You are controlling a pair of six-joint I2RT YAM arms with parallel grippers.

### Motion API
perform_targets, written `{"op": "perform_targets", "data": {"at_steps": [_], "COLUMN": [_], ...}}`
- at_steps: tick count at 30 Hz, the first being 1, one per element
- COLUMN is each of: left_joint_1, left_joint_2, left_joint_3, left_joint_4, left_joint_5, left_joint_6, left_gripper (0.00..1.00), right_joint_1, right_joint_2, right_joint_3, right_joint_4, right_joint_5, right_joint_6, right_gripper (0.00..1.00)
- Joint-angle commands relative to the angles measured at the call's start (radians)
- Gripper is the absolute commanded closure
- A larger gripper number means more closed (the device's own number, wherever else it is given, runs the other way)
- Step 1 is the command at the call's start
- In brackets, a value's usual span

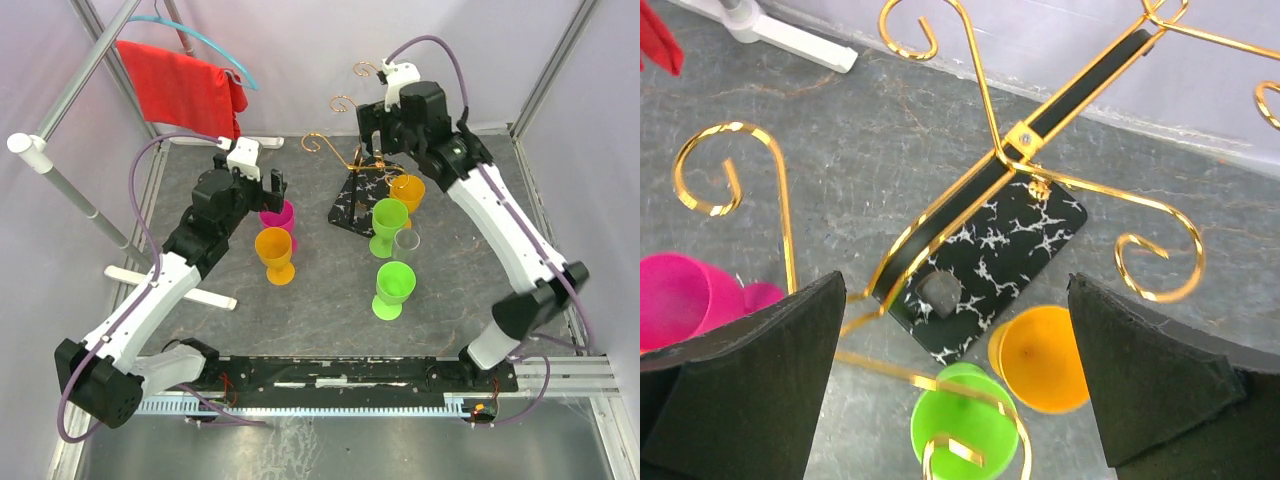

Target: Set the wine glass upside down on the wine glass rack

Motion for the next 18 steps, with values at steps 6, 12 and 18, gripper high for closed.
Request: {"op": "perform_targets", "data": {"at_steps": [6,12,18], "left_joint_1": [0.000,0.000,-0.001], "left_joint_2": [-0.048,-0.033,-0.016], "left_joint_3": [-0.008,-0.020,-0.029], "left_joint_4": [-0.007,0.007,0.016], "left_joint_5": [-0.016,-0.026,-0.022], "left_joint_6": [0.025,0.024,0.016], "left_gripper": [0.01,0.01,0.01], "right_joint_1": [-0.067,-0.073,-0.074], "right_joint_2": [0.249,0.327,0.334], "right_joint_3": [0.288,0.341,0.253], "right_joint_4": [0.029,0.002,0.048], "right_joint_5": [-0.028,-0.031,-0.030], "right_joint_6": [0.092,0.089,0.096], "right_gripper": [0.00,0.00,0.00]}}
